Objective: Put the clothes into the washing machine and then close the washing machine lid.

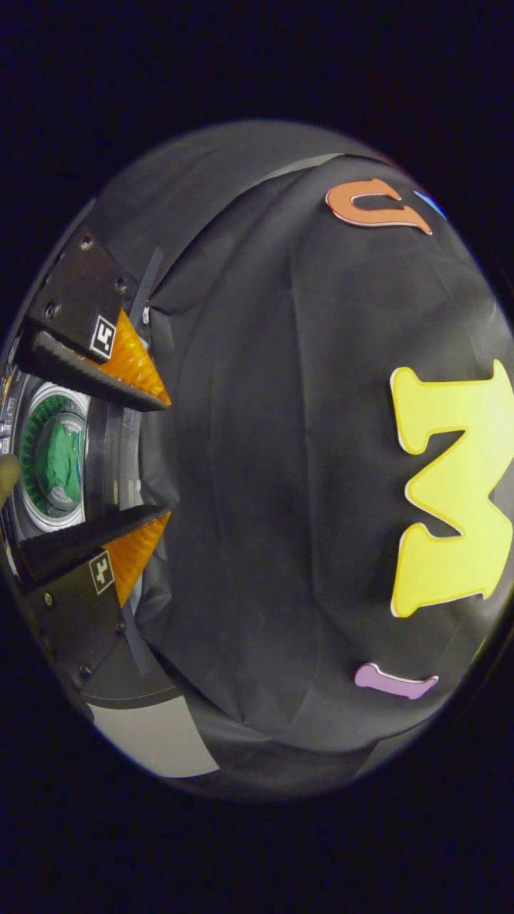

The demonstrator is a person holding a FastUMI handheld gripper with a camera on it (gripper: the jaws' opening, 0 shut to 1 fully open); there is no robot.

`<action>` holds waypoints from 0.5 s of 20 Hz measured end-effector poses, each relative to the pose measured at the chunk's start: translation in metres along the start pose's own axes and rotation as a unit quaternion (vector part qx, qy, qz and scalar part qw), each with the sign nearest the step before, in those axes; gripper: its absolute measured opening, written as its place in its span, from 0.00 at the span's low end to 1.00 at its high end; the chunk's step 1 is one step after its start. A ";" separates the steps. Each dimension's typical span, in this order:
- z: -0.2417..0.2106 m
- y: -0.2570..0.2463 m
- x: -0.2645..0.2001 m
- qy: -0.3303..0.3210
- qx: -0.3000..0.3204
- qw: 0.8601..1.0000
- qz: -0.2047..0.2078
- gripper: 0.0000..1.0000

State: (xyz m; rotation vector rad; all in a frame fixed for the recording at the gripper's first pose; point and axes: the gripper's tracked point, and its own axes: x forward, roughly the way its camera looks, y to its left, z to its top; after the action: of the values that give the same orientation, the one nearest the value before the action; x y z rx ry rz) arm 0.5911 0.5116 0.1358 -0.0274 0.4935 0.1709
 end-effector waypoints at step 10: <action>-0.011 0.005 -0.018 -0.045 -0.011 0.999 0.000 0.83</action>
State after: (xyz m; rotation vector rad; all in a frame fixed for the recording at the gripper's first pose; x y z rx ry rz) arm 0.5700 0.5126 0.1347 -0.0409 0.4011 0.1763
